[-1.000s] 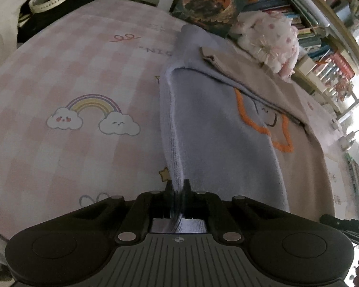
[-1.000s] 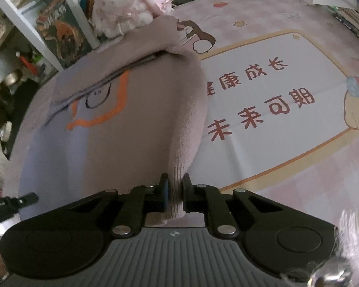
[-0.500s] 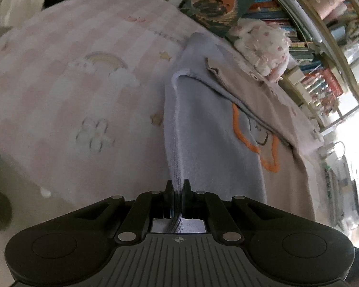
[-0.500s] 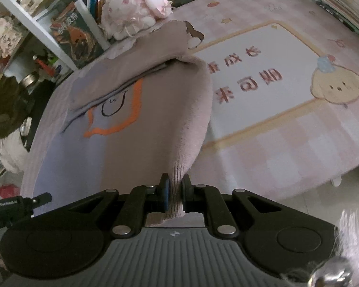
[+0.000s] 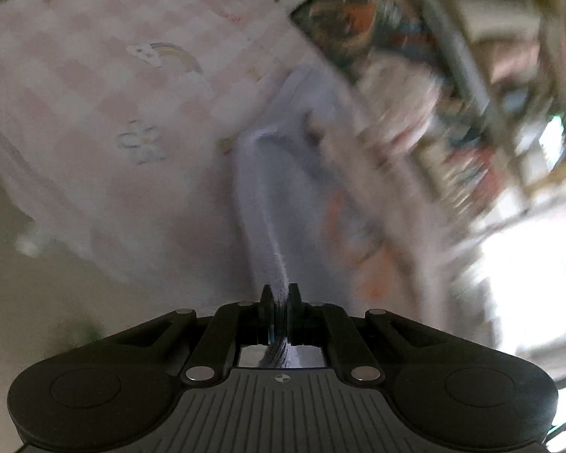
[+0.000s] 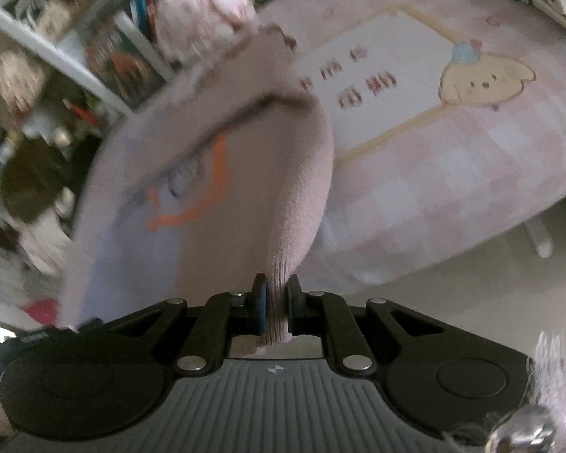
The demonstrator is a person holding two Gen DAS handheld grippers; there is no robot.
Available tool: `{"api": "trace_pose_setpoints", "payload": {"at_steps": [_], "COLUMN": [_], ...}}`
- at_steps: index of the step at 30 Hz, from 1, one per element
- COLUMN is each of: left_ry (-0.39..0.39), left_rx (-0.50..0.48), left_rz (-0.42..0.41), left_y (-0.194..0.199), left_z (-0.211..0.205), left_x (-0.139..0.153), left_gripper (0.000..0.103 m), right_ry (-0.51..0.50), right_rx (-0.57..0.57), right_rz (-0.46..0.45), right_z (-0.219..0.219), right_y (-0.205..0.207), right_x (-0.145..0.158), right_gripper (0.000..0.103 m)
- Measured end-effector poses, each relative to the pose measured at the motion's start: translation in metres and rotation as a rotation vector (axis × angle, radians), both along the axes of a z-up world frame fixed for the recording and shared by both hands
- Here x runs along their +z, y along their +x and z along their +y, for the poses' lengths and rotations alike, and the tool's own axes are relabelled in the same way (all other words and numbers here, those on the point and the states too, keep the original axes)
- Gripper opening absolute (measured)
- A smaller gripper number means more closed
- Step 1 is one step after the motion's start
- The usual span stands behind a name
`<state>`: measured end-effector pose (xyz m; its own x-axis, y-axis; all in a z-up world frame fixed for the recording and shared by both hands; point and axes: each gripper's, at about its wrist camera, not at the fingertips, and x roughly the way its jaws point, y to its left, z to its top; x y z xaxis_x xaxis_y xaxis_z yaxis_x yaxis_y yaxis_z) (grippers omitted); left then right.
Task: Fold clothes
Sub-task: 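Lift both side edges and fold the sweater lengthwise with both grippers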
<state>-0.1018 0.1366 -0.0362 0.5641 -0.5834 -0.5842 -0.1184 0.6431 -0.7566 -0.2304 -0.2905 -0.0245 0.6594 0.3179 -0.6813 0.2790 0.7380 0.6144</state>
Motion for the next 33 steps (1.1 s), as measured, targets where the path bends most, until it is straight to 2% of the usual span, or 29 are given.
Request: {"api": "trace_pose_setpoints", "payload": {"at_steps": [2, 5, 8, 11, 17, 22, 33], "left_ry": [-0.072, -0.134, -0.16, -0.171, -0.149, -0.123, -0.005], "left_rx": [0.028, 0.058, 0.079, 0.095, 0.092, 0.061, -0.016], "left_rz": [-0.041, -0.106, -0.159, -0.187, -0.165, -0.133, -0.029], "left_y": [0.01, 0.032, 0.059, 0.089, 0.146, 0.183, 0.242], "left_z": [0.002, 0.003, 0.0, -0.002, -0.008, -0.013, -0.028], "left_x": [0.01, 0.025, 0.037, 0.043, 0.037, 0.02, -0.015], "left_gripper": [0.004, 0.004, 0.004, 0.004, 0.004, 0.004, 0.007], "right_ry": [0.051, 0.115, 0.186, 0.22, 0.211, 0.181, 0.102], "right_rx": [-0.028, -0.077, -0.135, -0.169, -0.219, -0.243, -0.271], "right_rz": [-0.075, -0.188, -0.269, -0.312, -0.312, -0.276, -0.164], "right_z": [-0.008, -0.021, -0.035, -0.044, -0.049, -0.05, -0.052], "right_y": [0.004, 0.015, 0.037, 0.066, 0.128, 0.173, 0.236], "right_x": [0.014, 0.035, 0.05, 0.059, 0.062, 0.051, 0.02], "right_gripper": [0.009, 0.009, 0.009, 0.009, 0.009, 0.009, 0.009]}}
